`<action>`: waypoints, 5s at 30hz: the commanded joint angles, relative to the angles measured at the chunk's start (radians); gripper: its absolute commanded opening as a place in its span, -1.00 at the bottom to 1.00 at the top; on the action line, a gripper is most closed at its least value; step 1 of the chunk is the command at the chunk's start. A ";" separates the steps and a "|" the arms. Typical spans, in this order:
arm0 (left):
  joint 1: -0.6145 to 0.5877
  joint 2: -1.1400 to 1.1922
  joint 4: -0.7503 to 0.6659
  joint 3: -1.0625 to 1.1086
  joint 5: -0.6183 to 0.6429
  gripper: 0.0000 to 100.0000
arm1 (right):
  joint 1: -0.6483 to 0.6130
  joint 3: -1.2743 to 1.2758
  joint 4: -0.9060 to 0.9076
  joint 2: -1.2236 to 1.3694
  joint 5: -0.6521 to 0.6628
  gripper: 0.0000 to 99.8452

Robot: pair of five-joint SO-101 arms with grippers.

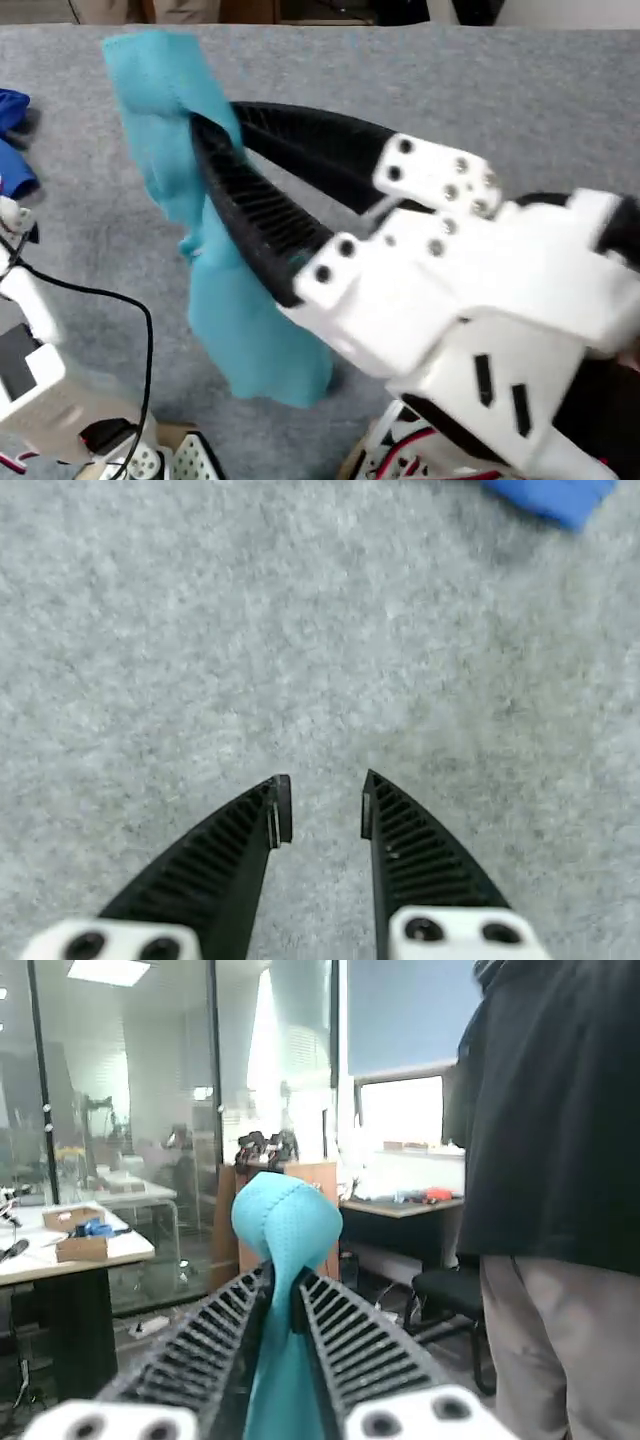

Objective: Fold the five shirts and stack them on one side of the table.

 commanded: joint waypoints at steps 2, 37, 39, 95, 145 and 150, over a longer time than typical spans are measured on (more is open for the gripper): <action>0.138 -0.007 -0.031 0.034 -0.008 -0.73 | 0.128 0.031 -0.003 -0.015 -0.005 -0.99; 0.638 -0.007 -0.253 0.325 0.014 -0.73 | 1.514 0.535 0.195 0.555 0.428 -0.99; 0.675 -0.007 -0.253 0.374 0.000 -0.73 | 1.535 0.535 0.198 0.579 0.462 -0.99; 0.138 -0.007 -0.508 0.338 0.130 -0.73 | 0.294 1.058 0.258 0.553 0.431 -0.56; -0.084 -0.007 -0.531 0.299 0.264 -0.73 | 0.150 0.644 0.222 1.116 0.318 -0.56; -0.084 -0.007 -0.531 0.299 0.264 -0.73 | 0.151 0.581 0.222 1.136 0.316 -0.56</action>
